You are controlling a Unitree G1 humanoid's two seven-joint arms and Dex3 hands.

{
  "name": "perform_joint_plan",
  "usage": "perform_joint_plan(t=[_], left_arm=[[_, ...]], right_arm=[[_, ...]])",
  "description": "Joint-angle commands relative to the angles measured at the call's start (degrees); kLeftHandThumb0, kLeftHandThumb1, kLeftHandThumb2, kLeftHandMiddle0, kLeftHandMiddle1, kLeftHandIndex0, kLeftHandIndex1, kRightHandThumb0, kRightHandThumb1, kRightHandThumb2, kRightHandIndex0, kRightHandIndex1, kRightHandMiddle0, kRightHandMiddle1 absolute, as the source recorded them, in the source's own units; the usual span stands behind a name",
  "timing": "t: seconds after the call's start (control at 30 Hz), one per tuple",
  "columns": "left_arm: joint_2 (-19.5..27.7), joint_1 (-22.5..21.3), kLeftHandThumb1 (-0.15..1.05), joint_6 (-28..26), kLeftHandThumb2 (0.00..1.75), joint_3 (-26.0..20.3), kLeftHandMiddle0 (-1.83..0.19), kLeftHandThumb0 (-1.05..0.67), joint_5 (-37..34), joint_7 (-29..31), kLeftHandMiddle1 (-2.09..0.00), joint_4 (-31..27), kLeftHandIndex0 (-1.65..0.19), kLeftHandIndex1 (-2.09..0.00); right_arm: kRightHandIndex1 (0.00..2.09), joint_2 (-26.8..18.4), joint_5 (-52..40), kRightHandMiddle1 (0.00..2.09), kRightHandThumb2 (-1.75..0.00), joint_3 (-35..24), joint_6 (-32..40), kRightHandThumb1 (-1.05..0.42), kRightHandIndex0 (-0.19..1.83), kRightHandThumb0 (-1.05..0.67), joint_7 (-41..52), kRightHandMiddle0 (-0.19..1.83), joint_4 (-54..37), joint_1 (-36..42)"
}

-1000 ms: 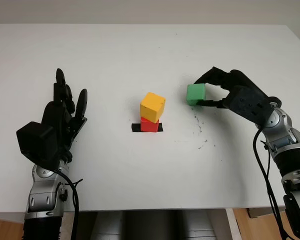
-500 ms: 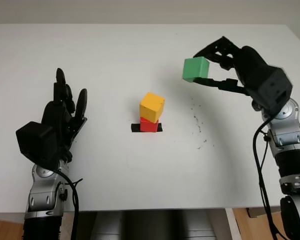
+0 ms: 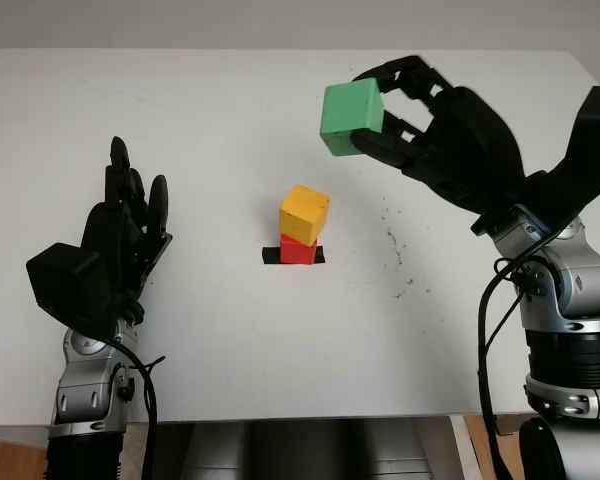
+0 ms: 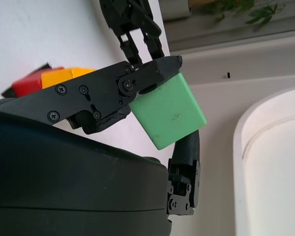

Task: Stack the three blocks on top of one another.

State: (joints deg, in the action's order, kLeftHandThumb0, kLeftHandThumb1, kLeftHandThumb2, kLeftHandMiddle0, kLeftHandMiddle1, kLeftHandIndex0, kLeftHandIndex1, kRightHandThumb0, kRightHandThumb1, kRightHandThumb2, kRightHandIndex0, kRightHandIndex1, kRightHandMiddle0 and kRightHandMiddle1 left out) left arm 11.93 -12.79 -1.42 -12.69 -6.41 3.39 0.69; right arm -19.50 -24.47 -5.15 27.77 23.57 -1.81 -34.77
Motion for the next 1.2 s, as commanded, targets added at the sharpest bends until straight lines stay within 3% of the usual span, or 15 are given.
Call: perform_joint_plan(t=[0.0,0.3,0.47,0.67,1.17], left_arm=[[0.1,0.4,1.05,0.3,0.55,0.0,0.19,-0.70,-0.2,0.2,0.00,-0.8,0.19,0.00],[0.0,0.8,1.05,0.6,0.55,-0.1,0.19,-0.70,-0.1,0.1,0.00,-0.7,0.19,0.00],[0.0,0.7,1.05,0.5,0.54,0.1,0.19,-0.72,0.3,-0.1,0.00,-0.7,0.19,-0.01],[0.0,0.6,1.05,0.6,0.54,-0.3,0.19,-0.71,-0.1,0.1,0.00,-0.3,0.19,-0.02],[0.2,0.5,1.05,0.6,0.53,-0.4,0.19,-0.71,-0.4,0.4,0.00,-0.3,0.19,-0.02]], right_arm=[[0.00,1.0,-0.8,2.00,-0.21,0.2,1.7,-1.05,0.32,-0.40,-0.3,0.09,-1.4,0.0],[0.00,7.2,0.1,1.91,-0.14,1.5,4.5,-1.05,0.31,-0.44,-5.1,0.06,-0.5,3.2],[0.00,11.1,1.8,1.87,-0.11,1.8,-0.3,-1.05,0.30,-0.49,-6.6,0.11,2.6,5.0],[0.00,12.7,6.3,1.79,-0.15,3.8,-8.5,-1.05,0.22,-0.45,-5.7,0.11,6.9,6.4],[0.03,13.8,7.4,1.75,-0.12,4.2,-9.5,-1.05,0.27,-0.45,-4.7,0.15,7.8,6.7]])
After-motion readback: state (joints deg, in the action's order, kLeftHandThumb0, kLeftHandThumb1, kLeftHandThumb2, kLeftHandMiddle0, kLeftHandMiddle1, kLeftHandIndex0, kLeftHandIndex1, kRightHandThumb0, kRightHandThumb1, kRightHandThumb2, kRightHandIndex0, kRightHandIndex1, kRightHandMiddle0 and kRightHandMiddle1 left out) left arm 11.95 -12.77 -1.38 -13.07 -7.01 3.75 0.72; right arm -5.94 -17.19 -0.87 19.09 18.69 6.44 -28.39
